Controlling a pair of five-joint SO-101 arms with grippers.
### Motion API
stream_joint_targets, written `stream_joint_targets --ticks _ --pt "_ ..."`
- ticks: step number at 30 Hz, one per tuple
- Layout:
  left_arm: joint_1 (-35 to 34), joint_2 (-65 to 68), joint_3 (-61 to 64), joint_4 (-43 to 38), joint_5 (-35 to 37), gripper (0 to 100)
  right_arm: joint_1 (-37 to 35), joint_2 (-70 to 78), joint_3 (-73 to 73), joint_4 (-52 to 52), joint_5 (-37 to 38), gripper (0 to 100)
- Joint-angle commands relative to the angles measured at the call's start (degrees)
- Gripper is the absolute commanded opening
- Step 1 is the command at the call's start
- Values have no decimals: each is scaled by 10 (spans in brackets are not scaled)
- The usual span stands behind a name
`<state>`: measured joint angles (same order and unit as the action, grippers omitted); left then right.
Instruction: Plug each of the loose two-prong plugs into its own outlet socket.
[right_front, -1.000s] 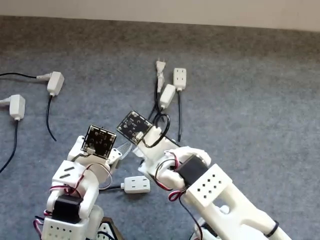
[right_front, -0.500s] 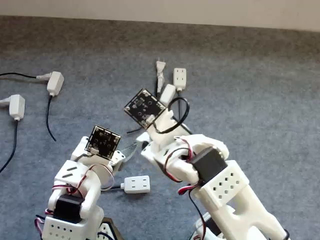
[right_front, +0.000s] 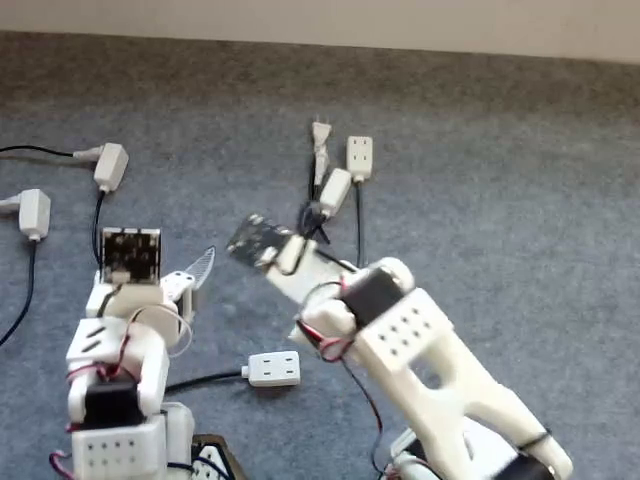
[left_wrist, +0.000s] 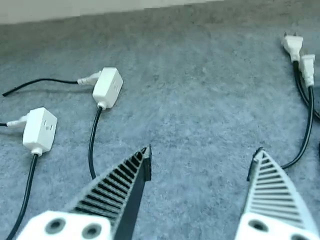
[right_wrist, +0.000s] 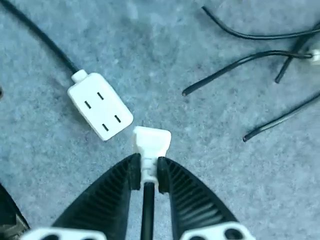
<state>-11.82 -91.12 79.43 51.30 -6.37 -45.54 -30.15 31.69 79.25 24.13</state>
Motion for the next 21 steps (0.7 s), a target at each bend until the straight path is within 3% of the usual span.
stream_joint_targets --ticks 1,11,21 --pt "-3 87 -21 -57 3 312 -34 33 -72 29 52 6" --pt "-15 182 -25 -114 3 312 -80 73 -117 85 251 6" --pt "-65 196 -42 -126 16 312 -80 71 -15 -41 276 6"
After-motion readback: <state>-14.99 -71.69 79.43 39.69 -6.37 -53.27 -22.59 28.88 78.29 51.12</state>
